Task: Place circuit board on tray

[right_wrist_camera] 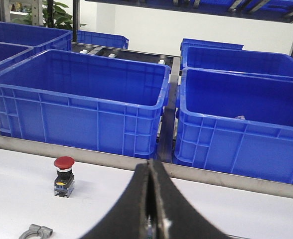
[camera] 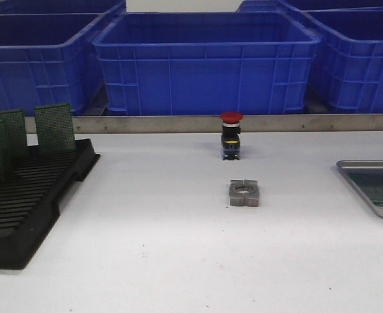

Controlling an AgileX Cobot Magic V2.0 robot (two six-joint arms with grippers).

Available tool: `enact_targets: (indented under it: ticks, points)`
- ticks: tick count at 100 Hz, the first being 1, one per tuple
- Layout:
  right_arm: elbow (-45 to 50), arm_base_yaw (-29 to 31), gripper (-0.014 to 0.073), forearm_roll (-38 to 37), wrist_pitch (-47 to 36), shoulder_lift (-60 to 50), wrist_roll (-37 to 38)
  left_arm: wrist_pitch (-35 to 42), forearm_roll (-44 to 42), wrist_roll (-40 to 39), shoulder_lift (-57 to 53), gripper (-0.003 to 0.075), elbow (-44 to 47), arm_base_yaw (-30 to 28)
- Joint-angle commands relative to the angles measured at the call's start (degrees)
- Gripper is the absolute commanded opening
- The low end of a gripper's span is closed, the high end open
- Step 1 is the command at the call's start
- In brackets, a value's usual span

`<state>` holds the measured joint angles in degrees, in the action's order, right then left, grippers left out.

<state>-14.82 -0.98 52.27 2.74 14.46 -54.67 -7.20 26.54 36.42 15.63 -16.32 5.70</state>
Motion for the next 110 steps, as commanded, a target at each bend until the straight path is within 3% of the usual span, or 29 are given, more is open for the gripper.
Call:
enact_targets:
  ticks: [1,9,14,49,71,110]
  points:
    - [-1.33,0.06,-0.0069,0.43,-3.27,0.31,-0.52,5.15,-12.01,-11.48,-0.12,-0.0019,-1.64,-0.19]
    - [-1.33,0.06,-0.0069,0.43,-3.27,0.31,-0.52,5.47,-28.78,-31.22,-1.06,-0.0019,-1.20,-0.19]
    - [-1.33,0.06,-0.0069,0.43,-3.27,0.31,-0.52,5.47,-33.87,-36.42,-1.91,-0.0019,-0.67,-0.19]
    - [-1.33,0.06,-0.0069,0.43,-3.27,0.31,-0.52,6.31,-33.73,-36.42,-9.50,-0.0019,9.73,-4.33]
    - [-1.33,0.06,-0.0069,0.43,-3.27,0.31,-0.52,13.84,-33.65,-36.42,-15.26,-0.0019,18.86,-7.04]
    - [-1.33,0.06,-0.0069,0.43,-3.22,0.31,-0.52,11.15,-33.02,-36.42,-17.75,-0.0019,18.88,-7.19]
